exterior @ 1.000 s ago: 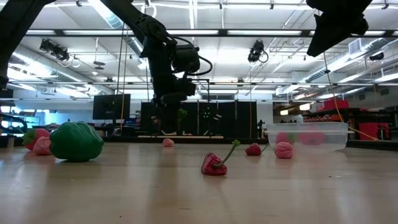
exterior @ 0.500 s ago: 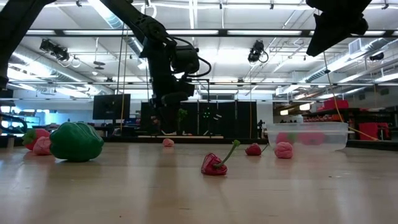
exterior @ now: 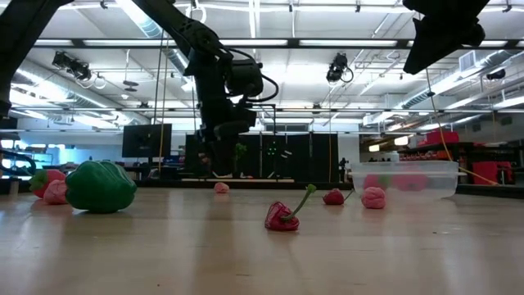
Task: Pick and placing Produce into tupperware
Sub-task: Put the pink peach into the transparent container
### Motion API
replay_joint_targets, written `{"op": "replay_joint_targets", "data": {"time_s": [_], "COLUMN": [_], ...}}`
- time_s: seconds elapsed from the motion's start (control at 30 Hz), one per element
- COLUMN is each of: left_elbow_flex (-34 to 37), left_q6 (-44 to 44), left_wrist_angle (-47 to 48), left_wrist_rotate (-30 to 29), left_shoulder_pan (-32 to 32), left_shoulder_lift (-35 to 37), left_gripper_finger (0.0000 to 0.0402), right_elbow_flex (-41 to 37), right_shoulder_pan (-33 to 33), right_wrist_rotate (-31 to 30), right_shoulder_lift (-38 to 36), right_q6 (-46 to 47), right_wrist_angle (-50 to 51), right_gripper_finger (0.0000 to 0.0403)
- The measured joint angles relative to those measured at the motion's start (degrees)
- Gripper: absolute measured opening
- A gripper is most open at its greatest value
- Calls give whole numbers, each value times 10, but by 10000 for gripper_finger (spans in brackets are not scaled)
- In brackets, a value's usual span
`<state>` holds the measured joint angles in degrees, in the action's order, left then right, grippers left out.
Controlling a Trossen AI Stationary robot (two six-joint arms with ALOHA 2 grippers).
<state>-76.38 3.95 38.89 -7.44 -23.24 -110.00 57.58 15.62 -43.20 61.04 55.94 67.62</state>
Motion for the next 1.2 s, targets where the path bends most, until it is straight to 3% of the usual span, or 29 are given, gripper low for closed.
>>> {"op": "replay_joint_targets", "data": {"time_s": [0.67, 0.83, 1.07, 1.2], "left_elbow_flex": [0, 0, 0, 0], "left_q6": [-1, -1, -1, 2], "left_wrist_angle": [1, -5, -20, -93], "left_wrist_rotate": [-29, -36, -45, -44], "left_shoulder_pan": [13, 13, 23, 48], "left_shoulder_lift": [-44, -44, -44, -44], "left_gripper_finger": [183, 137, 20, 22], "right_elbow_flex": [0, 0, 0, 0], "right_shoulder_pan": [0, 0, 0, 0], "right_wrist_rotate": [0, 0, 0, 0], "right_shoulder_lift": [0, 0, 0, 0], "right_q6": [0, 0, -1, -1], "right_wrist_angle": [-1, -1, -1, -1], "right_gripper_finger": [109, 109, 109, 110]}}
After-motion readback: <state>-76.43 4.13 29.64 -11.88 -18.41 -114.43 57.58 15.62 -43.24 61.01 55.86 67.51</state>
